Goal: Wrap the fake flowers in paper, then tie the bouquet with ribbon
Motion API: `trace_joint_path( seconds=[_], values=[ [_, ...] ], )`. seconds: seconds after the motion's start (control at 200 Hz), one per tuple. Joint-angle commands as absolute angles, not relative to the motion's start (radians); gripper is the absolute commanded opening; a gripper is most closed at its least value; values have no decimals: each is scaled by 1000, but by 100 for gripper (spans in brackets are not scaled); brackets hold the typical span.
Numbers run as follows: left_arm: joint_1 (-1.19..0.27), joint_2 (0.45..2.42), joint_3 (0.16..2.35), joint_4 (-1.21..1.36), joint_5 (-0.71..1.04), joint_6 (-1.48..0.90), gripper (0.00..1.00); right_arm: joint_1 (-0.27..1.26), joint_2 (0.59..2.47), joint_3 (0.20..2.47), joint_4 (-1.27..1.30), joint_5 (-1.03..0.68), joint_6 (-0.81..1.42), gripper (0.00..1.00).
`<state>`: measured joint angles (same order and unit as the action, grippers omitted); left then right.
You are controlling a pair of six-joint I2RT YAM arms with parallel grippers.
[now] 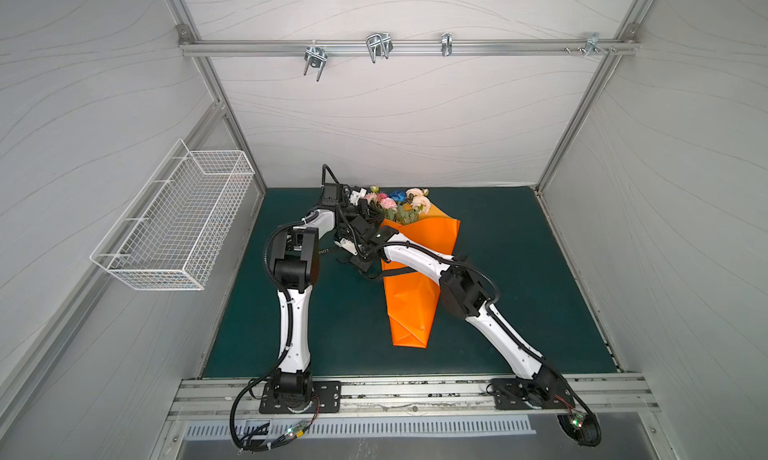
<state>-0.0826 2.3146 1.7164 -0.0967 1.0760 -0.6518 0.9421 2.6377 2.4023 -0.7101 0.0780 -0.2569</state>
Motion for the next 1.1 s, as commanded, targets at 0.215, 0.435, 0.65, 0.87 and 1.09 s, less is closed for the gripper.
trace_joint_path(
  seconds=[0.215,0.435,0.65,0.87,1.09],
  values=[
    [-83,2357,1747,-72,1060,-695,0,966,2682,2403,-770,57,-282,0],
    [-57,2340,1729,-23,1070,-733,0,968,2570,2298,-698,-28,-265,0],
    [-36,2306,1711,-49,1073,-699,0,987,2317,2044,-489,-126,-252,0],
    [-36,2279,1688,-48,1046,-686,0,992,2165,1909,-379,-215,-172,0],
    [-35,2262,1674,-51,1007,-675,0,995,2102,1845,-297,-380,-17,0]
  ],
)
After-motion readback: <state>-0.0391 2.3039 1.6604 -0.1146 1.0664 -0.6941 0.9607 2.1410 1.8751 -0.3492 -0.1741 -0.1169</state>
